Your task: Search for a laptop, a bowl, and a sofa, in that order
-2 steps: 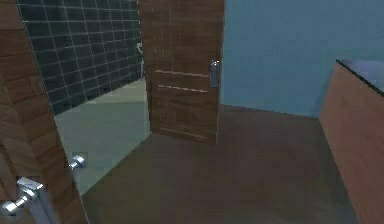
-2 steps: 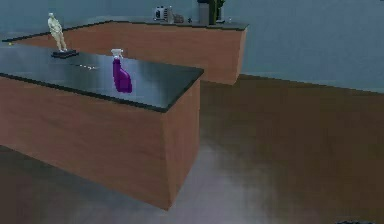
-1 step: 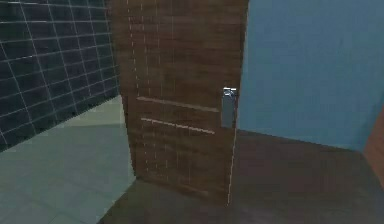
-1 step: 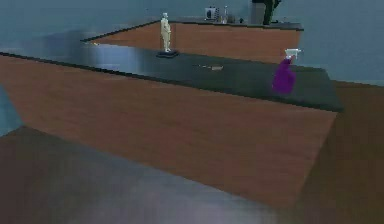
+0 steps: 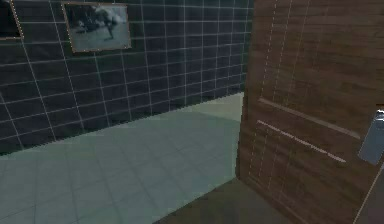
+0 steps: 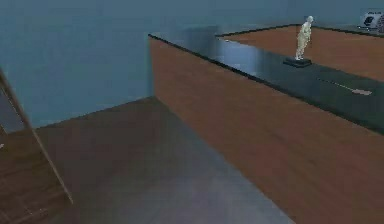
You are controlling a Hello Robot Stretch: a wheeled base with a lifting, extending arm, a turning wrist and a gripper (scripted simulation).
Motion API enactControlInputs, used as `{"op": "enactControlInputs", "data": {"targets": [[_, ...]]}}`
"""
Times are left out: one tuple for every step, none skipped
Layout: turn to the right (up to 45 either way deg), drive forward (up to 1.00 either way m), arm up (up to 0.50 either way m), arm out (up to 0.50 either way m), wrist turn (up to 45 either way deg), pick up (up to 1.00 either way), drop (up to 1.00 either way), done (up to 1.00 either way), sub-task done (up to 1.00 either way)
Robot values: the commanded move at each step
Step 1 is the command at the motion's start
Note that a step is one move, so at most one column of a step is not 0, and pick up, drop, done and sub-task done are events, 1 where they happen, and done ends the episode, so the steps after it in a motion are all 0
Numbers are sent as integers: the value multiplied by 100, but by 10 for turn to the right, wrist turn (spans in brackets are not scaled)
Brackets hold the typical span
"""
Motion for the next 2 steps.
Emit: {"op": "enactControlInputs", "data": {"targets": [[0, 100, 0, 0, 0, 0, 0, 0, 0], [0, 95, 0, 0, 0, 0, 0, 0, 0]]}}
